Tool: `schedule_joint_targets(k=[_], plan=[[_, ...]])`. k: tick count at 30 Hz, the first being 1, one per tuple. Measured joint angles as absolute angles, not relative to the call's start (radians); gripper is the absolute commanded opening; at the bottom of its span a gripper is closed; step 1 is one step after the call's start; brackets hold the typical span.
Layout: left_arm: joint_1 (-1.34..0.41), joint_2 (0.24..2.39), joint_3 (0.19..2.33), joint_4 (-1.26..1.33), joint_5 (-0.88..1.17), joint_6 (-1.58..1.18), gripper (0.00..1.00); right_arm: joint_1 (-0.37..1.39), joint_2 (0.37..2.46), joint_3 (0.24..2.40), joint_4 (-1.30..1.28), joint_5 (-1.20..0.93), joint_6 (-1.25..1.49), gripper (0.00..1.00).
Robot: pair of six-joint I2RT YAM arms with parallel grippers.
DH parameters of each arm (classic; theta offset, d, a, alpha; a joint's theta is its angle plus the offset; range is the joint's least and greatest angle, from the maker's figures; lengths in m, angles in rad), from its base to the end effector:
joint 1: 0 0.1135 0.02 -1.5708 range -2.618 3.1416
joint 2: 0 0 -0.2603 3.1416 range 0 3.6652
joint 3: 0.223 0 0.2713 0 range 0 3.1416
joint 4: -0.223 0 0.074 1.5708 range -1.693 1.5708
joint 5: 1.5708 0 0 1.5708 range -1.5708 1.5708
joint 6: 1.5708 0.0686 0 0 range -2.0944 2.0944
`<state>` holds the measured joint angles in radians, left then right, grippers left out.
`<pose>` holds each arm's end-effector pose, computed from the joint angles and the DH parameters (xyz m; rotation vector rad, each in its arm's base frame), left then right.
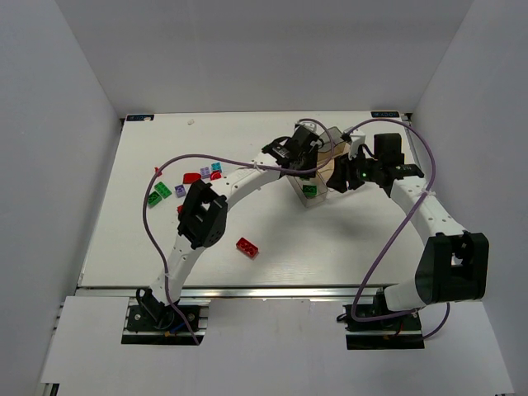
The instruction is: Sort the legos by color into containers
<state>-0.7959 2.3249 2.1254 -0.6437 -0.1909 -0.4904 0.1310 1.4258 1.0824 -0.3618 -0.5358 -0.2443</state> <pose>0.4035 -0.3935 0.2040 0.2816 2.4103 -0.3680 0.3454 0.0808 0.2523 -0.6835 2.1063 0.5446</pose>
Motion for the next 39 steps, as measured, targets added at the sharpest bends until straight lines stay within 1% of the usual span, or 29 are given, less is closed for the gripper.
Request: schedule_joint_targets(k=[1, 2, 6, 8, 11, 12, 14, 16, 17, 18, 19, 21, 22, 25, 28, 31, 39], plan=[[-0.794, 2.325, 2.127, -0.643, -0.191, -0.492, 0.69, 0.131, 1.426, 1.082, -0.362, -0.537, -0.244, 0.58], [-0.793, 2.325, 2.127, -0.643, -0.190, -0.493, 0.75, 0.131, 1.426, 1.082, -0.362, -0.539, -0.245, 0.58], [-0.784, 2.325, 2.127, -0.643, -0.185, -0.497, 0.80, 0.131, 1.425, 1.082, -0.362, -0.547, -0.246, 0.59], [-0.779, 2.325, 2.130, -0.643, -0.183, -0.498, 0.80, 0.131, 1.426, 1.082, -0.362, -0.551, -0.247, 0.59], [-0.768, 2.324, 2.139, -0.639, -0.183, -0.517, 0.69, 0.131, 1.425, 1.082, -0.362, -0.554, -0.248, 0.59], [-0.763, 2.320, 2.138, -0.630, -0.184, -0.530, 0.59, 0.131, 1.425, 1.082, -0.362, -0.555, -0.248, 0.59], [-0.745, 2.308, 2.129, -0.609, -0.184, -0.560, 0.49, 0.130, 1.425, 1.080, -0.361, -0.558, -0.250, 0.58], [-0.712, 2.286, 2.107, -0.589, -0.183, -0.603, 0.41, 0.130, 1.422, 1.068, -0.356, -0.562, -0.252, 0.58], [-0.690, 2.275, 2.098, -0.582, -0.182, -0.628, 0.41, 0.130, 1.420, 1.061, -0.356, -0.565, -0.253, 0.58], [-0.666, 2.267, 2.091, -0.574, -0.182, -0.650, 0.42, 0.130, 1.417, 1.053, -0.355, -0.567, -0.254, 0.58], [-0.635, 2.259, 2.088, -0.564, -0.181, -0.679, 0.52, 0.130, 1.415, 1.047, -0.355, -0.570, -0.255, 0.58], [-0.577, 2.254, 2.088, -0.545, -0.179, -0.724, 0.62, 0.130, 1.412, 1.034, -0.354, -0.575, -0.257, 0.58], [-0.549, 2.254, 2.091, -0.538, -0.179, -0.748, 0.70, 0.130, 1.411, 1.029, -0.355, -0.577, -0.258, 0.58], [-0.468, 2.267, 2.123, -0.545, -0.181, -0.814, 0.77, 0.130, 1.410, 1.018, -0.347, -0.580, -0.259, 0.58], [-0.427, 2.311, 2.197, -0.540, -0.178, -0.867, 0.78, 0.130, 1.409, 1.016, -0.341, -0.580, -0.258, 0.58], [-0.420, 2.368, 2.254, -0.517, -0.163, -0.912, 0.79, 0.130, 1.409, 1.016, -0.333, -0.580, -0.252, 0.58], [-0.422, 2.505, 2.258, -0.502, -0.102, -0.996, 0.79, 0.130, 1.409, 1.016, -0.315, -0.580, -0.241, 0.58]])
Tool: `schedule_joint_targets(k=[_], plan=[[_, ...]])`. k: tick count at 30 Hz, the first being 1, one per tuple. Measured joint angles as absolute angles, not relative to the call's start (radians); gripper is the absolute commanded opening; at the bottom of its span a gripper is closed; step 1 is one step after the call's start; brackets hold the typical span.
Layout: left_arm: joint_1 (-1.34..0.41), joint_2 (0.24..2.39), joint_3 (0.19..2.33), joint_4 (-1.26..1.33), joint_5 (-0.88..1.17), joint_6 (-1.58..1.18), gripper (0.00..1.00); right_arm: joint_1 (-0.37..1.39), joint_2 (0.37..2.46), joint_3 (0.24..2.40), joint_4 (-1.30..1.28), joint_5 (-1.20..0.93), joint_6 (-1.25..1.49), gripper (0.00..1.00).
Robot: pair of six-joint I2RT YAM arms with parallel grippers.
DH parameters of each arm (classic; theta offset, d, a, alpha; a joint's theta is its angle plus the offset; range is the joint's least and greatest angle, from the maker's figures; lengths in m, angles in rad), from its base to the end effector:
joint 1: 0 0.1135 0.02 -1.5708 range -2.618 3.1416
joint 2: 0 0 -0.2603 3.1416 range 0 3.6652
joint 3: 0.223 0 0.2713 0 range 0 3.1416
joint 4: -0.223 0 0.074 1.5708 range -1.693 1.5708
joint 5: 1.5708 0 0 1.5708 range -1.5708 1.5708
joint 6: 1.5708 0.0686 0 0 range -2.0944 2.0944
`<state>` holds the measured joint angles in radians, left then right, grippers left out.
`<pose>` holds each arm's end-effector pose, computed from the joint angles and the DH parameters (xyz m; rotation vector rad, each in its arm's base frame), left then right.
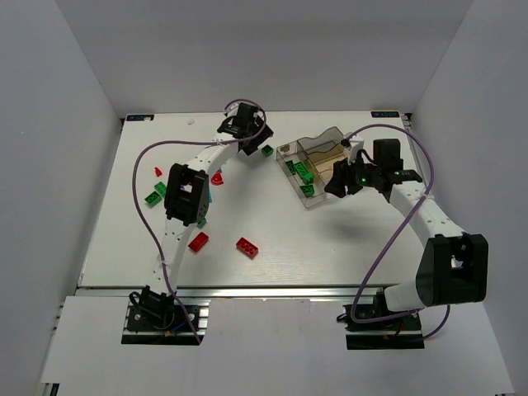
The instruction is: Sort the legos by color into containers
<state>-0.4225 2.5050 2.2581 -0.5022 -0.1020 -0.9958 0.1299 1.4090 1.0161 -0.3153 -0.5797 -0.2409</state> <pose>0.5544 -0.2416 0.1649 -0.7270 2.2785 -0.5857 0.3375 0.0820 0.2391 -0.6984 2.0948 0.5956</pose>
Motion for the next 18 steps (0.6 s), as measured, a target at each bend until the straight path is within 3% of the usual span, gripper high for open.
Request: schedule_joint_targets(k=[18], plan=[[-0.421, 2.549, 2.258, -0.533, -0.089, -1.004, 0.76, 0.125, 1.416, 0.998, -0.285, -0.580, -0.209, 0.58]])
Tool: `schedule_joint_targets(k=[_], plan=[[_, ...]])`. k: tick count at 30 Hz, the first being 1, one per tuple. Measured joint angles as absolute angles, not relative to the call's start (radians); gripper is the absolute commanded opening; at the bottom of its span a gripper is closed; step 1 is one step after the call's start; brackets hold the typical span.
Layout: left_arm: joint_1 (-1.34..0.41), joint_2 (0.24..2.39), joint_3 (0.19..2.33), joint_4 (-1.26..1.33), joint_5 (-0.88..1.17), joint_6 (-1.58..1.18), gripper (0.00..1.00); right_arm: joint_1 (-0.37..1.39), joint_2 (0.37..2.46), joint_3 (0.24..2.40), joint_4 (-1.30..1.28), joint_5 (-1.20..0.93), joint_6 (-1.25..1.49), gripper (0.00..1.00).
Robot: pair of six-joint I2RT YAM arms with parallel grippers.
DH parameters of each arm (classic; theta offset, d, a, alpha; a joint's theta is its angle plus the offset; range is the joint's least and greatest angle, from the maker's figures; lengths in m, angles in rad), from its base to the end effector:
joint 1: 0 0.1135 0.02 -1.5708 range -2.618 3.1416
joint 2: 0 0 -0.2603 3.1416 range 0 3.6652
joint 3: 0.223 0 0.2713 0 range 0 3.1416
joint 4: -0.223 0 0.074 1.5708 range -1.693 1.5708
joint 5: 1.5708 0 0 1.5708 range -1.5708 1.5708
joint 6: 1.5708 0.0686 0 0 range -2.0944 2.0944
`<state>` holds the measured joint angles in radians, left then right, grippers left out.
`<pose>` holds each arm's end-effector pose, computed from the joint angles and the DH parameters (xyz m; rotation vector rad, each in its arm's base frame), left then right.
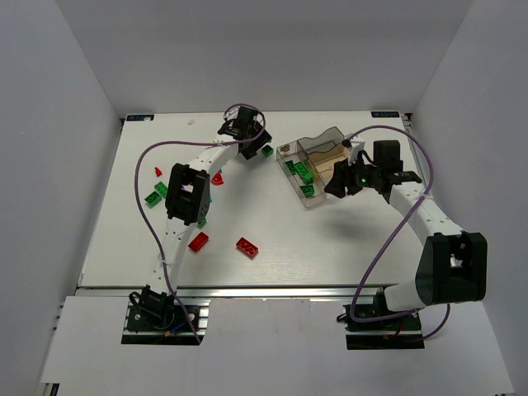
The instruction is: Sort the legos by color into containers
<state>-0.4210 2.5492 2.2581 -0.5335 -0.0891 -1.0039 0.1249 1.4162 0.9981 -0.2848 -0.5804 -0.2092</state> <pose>0.5531 -0.2410 0.1359 -0.7498 2.3498 -0.5478 0.3389 0.0805 0.2332 -0.6617 2.1049 0.6094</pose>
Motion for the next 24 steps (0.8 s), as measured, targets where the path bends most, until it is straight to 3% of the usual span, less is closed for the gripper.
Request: schedule_joint_targets(k=[17, 24], plan=[[-0.423, 2.571, 2.276, -0.549, -0.088, -1.010, 0.70, 0.117, 1.416, 0.941, -0.250, -0.594, -0.178, 0.57], [-0.423, 2.579, 2.284, -0.547, -0.085, -1.012, 0.62, 0.117, 1.416, 0.933, -0.241, -0.603, -0.165, 0.57]])
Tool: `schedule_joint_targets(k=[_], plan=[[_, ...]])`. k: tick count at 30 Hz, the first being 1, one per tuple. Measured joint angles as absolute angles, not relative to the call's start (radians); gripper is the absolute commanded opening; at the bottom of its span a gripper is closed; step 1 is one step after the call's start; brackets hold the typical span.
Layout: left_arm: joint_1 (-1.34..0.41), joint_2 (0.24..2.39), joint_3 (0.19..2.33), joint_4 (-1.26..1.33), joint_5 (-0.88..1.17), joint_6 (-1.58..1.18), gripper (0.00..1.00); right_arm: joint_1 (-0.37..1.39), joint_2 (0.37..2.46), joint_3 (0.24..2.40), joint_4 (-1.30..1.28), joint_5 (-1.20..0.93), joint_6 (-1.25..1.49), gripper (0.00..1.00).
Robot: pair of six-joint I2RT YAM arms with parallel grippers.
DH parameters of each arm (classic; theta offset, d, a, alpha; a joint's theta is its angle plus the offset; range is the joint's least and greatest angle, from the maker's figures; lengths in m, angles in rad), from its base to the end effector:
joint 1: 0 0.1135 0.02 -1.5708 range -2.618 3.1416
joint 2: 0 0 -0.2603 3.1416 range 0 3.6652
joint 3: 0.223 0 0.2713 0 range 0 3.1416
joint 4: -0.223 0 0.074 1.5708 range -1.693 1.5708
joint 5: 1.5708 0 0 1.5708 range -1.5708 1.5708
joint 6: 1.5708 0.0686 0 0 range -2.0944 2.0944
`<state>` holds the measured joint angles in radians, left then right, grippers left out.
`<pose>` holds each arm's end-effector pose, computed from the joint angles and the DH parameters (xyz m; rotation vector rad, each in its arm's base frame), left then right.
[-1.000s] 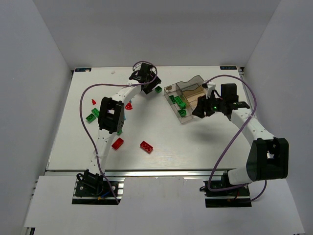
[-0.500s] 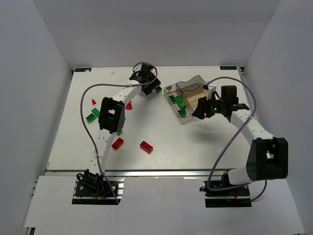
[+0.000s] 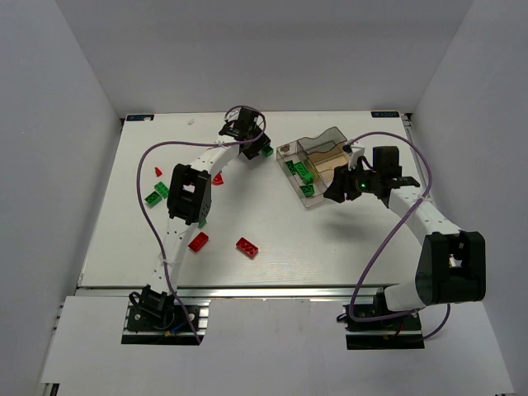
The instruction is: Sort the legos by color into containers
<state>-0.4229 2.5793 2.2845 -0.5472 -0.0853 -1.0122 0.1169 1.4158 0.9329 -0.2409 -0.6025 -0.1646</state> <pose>0.5547 -0.2432 0.1266 -0.7603 2.3660 -0.5433 0.3330 0.0782 0.2145 -0.6147 2.1386 0.6608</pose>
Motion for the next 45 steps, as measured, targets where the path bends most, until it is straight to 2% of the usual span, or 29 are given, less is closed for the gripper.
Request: schedule_joint_targets(k=[17, 28, 37, 38, 42, 43, 45], plan=[[-0.434, 2.581, 2.284, -0.547, -0.062, -1.008, 0.44, 0.112, 1.416, 0.933, -0.234, -0.606, -0.163, 0.57], [-0.434, 2.580, 2.279, -0.542, -0.058, -0.994, 0.24, 0.111, 1.416, 0.927, -0.229, -0.606, -0.162, 0.57], [-0.431, 2.534, 2.196, -0.505, -0.056, -0.954, 0.15, 0.112, 1.414, 0.918, -0.229, -0.610, -0.160, 0.56], [-0.431, 2.529, 2.181, -0.509, -0.055, -0.947, 0.10, 0.112, 1.414, 0.918, -0.229, -0.610, -0.160, 0.56], [-0.429, 2.507, 2.123, -0.506, -0.049, -0.924, 0.06, 0.112, 1.414, 0.918, -0.229, -0.610, -0.160, 0.56], [-0.429, 2.498, 2.111, -0.508, -0.048, -0.917, 0.02, 0.112, 1.414, 0.918, -0.229, -0.610, -0.160, 0.56], [-0.429, 2.480, 2.086, -0.513, -0.048, -0.905, 0.00, 0.112, 1.414, 0.918, -0.229, -0.610, -0.160, 0.56]])
